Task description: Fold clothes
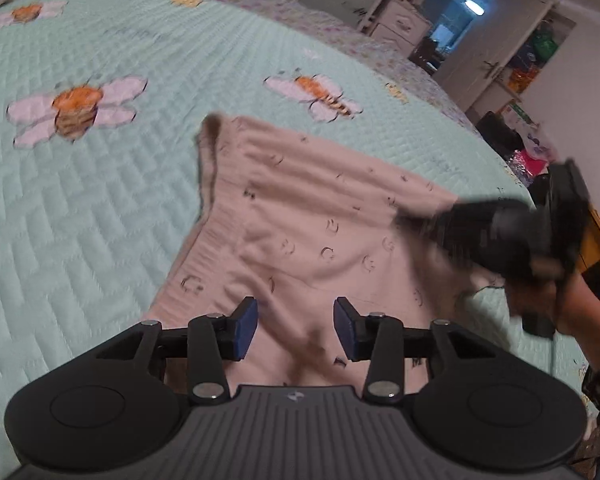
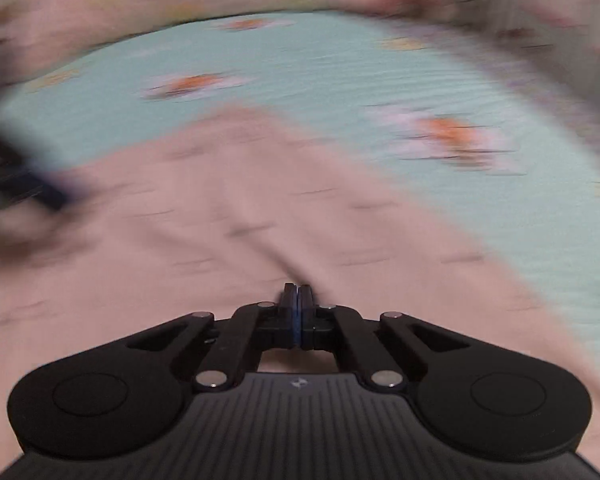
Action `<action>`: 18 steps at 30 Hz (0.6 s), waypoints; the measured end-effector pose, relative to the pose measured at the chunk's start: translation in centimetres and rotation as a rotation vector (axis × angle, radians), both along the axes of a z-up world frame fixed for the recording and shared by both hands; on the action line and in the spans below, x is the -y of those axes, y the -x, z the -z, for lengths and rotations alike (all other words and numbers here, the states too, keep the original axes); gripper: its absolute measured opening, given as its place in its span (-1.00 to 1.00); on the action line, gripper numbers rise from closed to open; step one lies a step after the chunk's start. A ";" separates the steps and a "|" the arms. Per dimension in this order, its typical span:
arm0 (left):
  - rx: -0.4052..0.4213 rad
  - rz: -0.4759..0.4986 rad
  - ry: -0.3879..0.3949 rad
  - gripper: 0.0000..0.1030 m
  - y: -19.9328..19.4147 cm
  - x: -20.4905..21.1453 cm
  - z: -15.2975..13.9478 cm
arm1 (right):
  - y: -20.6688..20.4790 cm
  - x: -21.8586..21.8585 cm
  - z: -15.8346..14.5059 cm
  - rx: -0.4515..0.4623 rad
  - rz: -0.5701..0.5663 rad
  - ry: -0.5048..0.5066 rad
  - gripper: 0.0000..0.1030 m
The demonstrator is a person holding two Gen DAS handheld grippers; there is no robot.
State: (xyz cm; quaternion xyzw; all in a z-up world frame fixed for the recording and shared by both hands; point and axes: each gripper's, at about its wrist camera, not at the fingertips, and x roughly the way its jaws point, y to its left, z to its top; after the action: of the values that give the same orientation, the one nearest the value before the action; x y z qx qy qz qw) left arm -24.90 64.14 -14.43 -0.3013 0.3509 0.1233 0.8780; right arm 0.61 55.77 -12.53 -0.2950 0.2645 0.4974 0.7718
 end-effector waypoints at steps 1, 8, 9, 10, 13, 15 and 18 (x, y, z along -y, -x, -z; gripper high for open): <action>-0.002 -0.001 0.004 -0.13 0.0 -0.2 0.2 | -1.2 0.4 -0.3 -0.026 0.058 -0.031 -0.89; 0.033 -0.030 0.045 -0.10 0.3 -0.5 0.0 | 3.1 1.4 -2.7 -0.370 -0.191 -0.151 -0.83; 0.041 -0.040 0.049 -0.09 0.4 -0.4 -0.1 | 4.3 0.7 -2.6 -0.408 -0.265 -0.136 -0.83; 0.051 -0.049 0.049 -0.08 0.5 -0.3 -0.3 | 4.9 -0.1 -2.2 -0.415 -0.317 -0.106 -0.83; 0.033 -0.071 0.028 0.00 0.5 0.0 -0.1 | 3.0 -1.6 -0.4 -0.332 -0.261 -0.067 -1.00; 0.028 -0.078 0.030 0.00 0.7 -0.1 0.3 | 0.0 -1.8 0.3 -0.270 -0.085 -0.103 -1.00; 0.041 -0.065 0.027 0.00 1.1 -0.1 0.4 | -2.3 -0.7 -0.6 -0.275 0.125 -0.184 -0.84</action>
State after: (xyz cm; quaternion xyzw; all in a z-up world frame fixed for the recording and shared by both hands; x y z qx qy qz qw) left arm -26.02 64.29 -14.84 -0.3270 0.3246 0.1405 0.8763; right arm 2.92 56.50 -11.93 -0.1352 0.3386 0.5064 0.7814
